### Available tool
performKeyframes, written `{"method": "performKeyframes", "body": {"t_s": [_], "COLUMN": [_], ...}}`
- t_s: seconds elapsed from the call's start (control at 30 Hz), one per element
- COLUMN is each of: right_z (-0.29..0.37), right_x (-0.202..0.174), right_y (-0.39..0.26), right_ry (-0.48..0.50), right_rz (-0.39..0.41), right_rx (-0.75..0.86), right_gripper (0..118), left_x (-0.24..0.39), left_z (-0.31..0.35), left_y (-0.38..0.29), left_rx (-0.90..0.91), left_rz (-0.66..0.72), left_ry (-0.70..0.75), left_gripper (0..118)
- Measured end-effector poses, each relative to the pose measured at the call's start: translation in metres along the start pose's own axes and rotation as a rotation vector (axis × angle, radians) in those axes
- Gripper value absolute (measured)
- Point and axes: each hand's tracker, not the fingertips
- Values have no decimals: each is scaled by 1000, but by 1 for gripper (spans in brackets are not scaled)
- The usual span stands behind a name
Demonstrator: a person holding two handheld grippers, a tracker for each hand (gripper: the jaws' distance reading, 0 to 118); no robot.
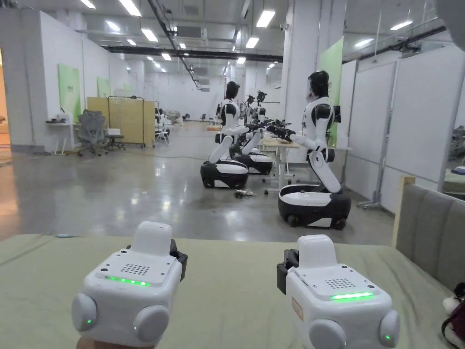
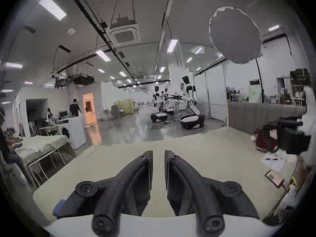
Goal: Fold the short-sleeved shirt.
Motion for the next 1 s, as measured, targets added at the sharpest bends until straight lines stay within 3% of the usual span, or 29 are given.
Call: {"method": "performKeyframes", "body": {"t_s": [0.27, 0.33, 0.37, 0.47, 0.57, 0.67, 0.7, 0.77, 0.87, 1.0], "right_z": [6, 7, 7, 6, 7, 7, 7, 8, 12, 10], "right_x": [7, 7, 8, 13, 13, 13, 13, 9, 6, 9], "right_y": [7, 7, 7, 5, 4, 4, 4, 3, 6, 13], "right_ry": [-26, -21, -21, -24, -31, -19, -12, -5, 9, 111], "right_rz": [-17, -16, -16, -24, -28, -23, -23, -15, -25, -202], "right_rx": [10, 11, 11, 6, 2, -1, -5, 3, 21, -33], "right_gripper": [11, 19, 25, 27, 29, 53, 66, 76, 77, 77], "left_x": [-13, -12, -12, -9, -10, -10, -11, -10, -11, -16], "left_z": [-5, -5, -5, -6, -7, -7, -8, -8, -5, -3], "left_y": [-5, -5, -6, -7, -12, -13, -14, -15, -16, -17], "left_rx": [-27, -20, -19, -32, -34, -28, -32, -33, -27, -24], "left_rz": [23, 37, 41, 22, 26, 42, 44, 44, 39, 65], "left_ry": [-8, -15, -23, -30, -27, -22, -22, -23, -26, -32], "left_gripper": [14, 15, 20, 30, 72, 85, 98, 113, 118, 118]}}
